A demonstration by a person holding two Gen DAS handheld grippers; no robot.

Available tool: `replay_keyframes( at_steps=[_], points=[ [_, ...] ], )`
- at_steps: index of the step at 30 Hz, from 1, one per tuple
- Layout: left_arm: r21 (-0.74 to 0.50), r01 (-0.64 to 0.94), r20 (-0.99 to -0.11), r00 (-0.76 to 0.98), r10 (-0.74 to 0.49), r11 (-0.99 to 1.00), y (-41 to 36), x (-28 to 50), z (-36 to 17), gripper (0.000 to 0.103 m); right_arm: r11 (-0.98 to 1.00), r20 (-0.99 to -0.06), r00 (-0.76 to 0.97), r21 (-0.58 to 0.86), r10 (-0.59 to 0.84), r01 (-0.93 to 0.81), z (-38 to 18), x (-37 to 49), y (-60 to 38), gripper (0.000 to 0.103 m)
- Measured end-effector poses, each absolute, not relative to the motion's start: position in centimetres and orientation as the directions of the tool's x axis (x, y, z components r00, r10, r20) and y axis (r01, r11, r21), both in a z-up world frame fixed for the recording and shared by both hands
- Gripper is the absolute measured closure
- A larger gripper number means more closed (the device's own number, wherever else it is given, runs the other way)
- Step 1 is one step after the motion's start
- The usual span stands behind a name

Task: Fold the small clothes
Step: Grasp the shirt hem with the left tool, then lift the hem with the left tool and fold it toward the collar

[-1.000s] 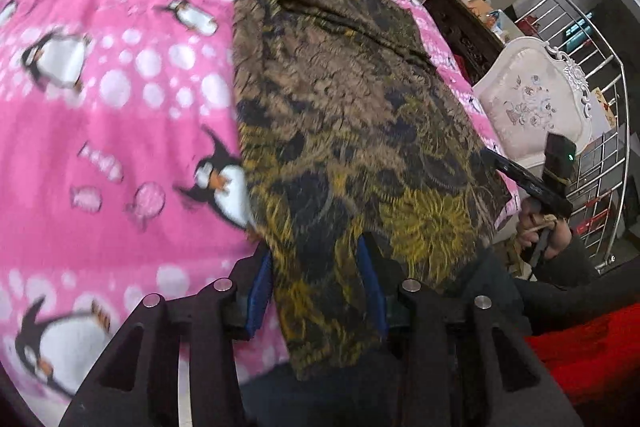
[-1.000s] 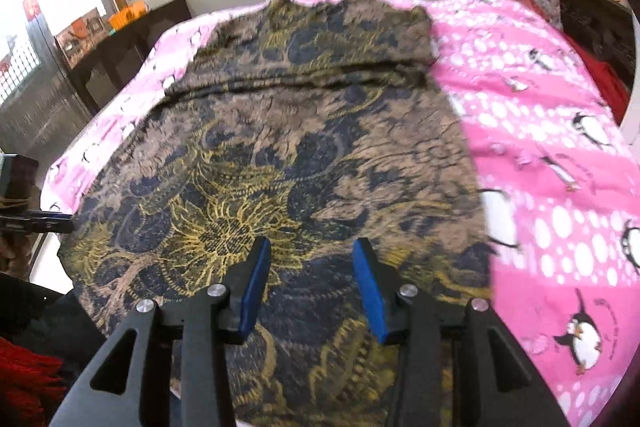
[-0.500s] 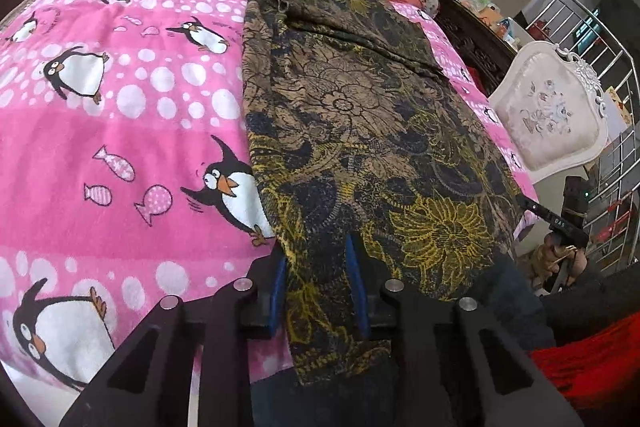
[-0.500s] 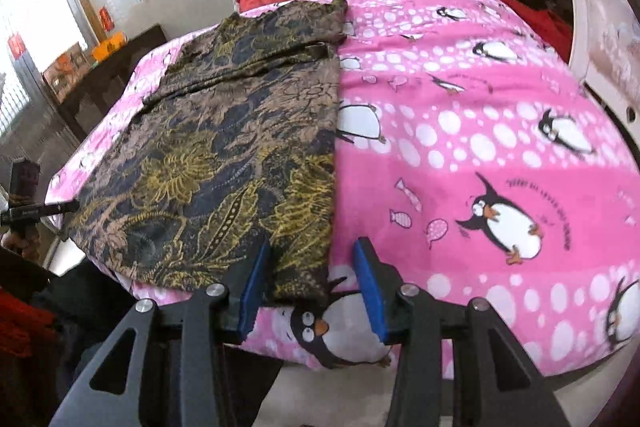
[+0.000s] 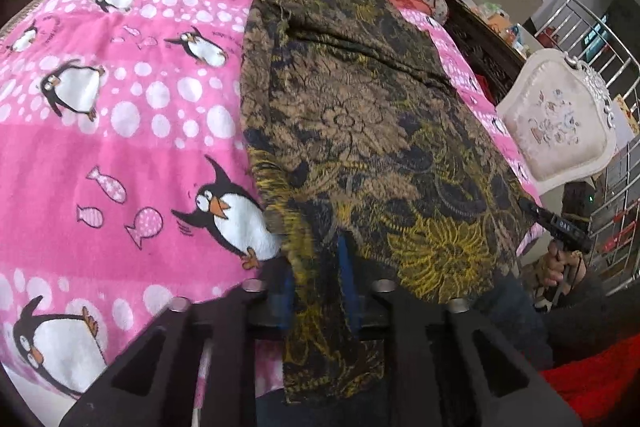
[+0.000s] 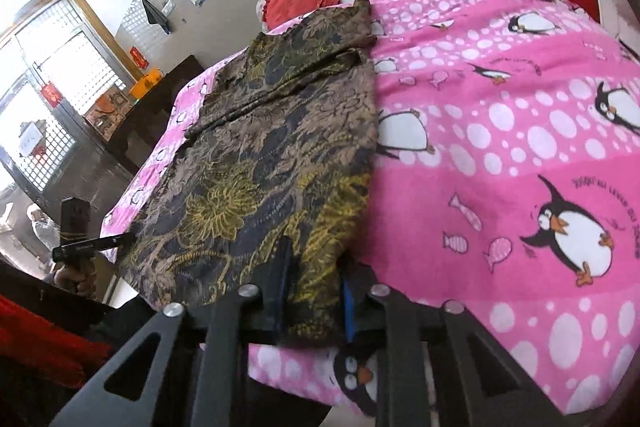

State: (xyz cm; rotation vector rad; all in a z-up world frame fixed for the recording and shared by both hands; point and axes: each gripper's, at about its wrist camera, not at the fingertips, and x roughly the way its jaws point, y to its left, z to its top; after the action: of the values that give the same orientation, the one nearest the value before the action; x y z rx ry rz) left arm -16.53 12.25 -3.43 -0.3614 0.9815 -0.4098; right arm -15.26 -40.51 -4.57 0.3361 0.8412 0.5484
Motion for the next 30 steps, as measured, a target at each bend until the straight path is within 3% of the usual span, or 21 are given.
replay_keyframes(
  at_steps=[2, 9, 16, 19, 23, 26, 30],
  points=[
    [-0.488, 0.157, -0.699, 0.519, -0.492, 0.858, 12.7, -16.9, -2.7, 0.103, 0.814, -0.605, 0.547, 0.471, 0.579, -0.341, -3.7, -15.8, -40.2, 0.097],
    [-0.545, 0.196, -0.57, 0.627, -0.532, 0.815, 15.5, -19.2, 2.3, 0.103, 0.734, -0.441, 0.592, 0.489, 0.675, -0.472, 3.3, -19.5, -39.5, 0.098],
    [-0.576, 0.366, -0.392, 0.661, -0.64, 0.73, 18.2, -24.1, 9.6, 0.103, 0.682, -0.268, 0.645, 0.468, 0.715, -0.562, 11.2, -24.7, -41.0, 0.099],
    [-0.568, 0.448, -0.355, 0.624, -0.696, 0.69, 17.6, -24.4, 11.3, 0.103, 0.672, -0.23, 0.656, 0.467, 0.719, -0.574, 13.1, -26.1, -41.8, 0.099],
    [-0.554, 0.432, -0.421, 0.592, -0.687, 0.712, 15.5, -21.3, 9.7, 0.103, 0.691, -0.235, 0.682, 0.488, 0.693, -0.534, 12.6, -25.0, -42.7, 0.099],
    [-0.537, 0.345, -0.519, 0.584, -0.624, 0.77, 14.5, -17.3, 7.5, 0.103, 0.731, -0.299, 0.702, 0.506, 0.647, -0.458, 10.4, -22.3, -42.9, 0.098],
    [-0.534, 0.289, -0.547, 0.6, -0.585, 0.795, 14.3, -12.8, 6.8, 0.103, 0.772, -0.37, 0.722, 0.526, 0.585, -0.356, 8.6, -16.7, -42.4, 0.098]
  ],
)
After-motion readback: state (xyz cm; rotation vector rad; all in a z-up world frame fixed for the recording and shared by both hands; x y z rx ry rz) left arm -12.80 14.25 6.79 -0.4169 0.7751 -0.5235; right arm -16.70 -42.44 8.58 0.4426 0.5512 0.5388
